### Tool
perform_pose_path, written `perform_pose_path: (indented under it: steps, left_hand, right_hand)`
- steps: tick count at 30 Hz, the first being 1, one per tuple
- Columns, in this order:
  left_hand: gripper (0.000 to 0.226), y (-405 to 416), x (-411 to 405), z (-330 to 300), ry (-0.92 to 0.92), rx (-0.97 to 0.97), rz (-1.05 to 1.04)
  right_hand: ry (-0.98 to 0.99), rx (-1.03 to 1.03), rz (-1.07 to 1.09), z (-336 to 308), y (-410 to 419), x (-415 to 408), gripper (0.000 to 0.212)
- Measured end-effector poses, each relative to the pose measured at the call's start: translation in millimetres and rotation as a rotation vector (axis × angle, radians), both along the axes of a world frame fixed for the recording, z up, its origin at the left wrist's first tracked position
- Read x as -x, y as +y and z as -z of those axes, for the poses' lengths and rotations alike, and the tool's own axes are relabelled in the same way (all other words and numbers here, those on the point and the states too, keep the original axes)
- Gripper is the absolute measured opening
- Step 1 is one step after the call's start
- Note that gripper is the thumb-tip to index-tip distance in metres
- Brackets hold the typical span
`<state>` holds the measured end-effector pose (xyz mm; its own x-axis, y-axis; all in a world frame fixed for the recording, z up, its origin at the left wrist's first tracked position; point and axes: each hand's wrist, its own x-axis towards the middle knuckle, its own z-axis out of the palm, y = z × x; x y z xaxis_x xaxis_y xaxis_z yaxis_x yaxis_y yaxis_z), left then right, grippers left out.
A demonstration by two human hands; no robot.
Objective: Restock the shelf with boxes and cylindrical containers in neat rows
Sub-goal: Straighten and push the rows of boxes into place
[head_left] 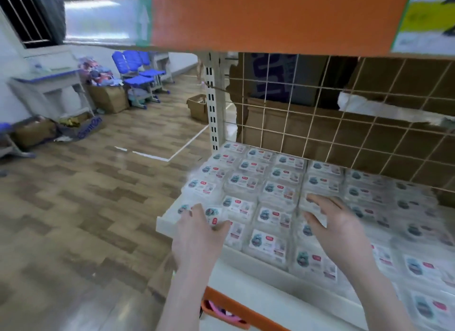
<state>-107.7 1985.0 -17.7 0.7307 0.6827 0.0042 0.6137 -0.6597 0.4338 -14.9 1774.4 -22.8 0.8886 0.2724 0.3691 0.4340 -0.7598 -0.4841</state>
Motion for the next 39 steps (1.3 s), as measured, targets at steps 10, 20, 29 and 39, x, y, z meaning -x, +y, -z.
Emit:
perform_pose_path:
  steps: [10, 20, 29, 39]
  left_hand:
    - [0.066, -26, -29, 0, 0.118, -0.104, -0.043]
    - [0.059, -8, 7, -12, 0.04, 0.253, 0.169]
    - [0.066, -21, 7, 6, -0.112, 0.208, 0.141]
    - [0.077, -35, -7, 22, -0.126, -0.061, 0.101]
  right_hand:
    - [-0.105, -0.021, -0.066, 6, -16, -20, 0.031]
    - [0.076, 0.015, 0.012, -4, -18, -29, 0.034]
    - [0.09, 0.011, -0.048, 5, -15, -33, 0.031]
    - [0.073, -0.011, -0.062, 10, -21, -29, 0.028]
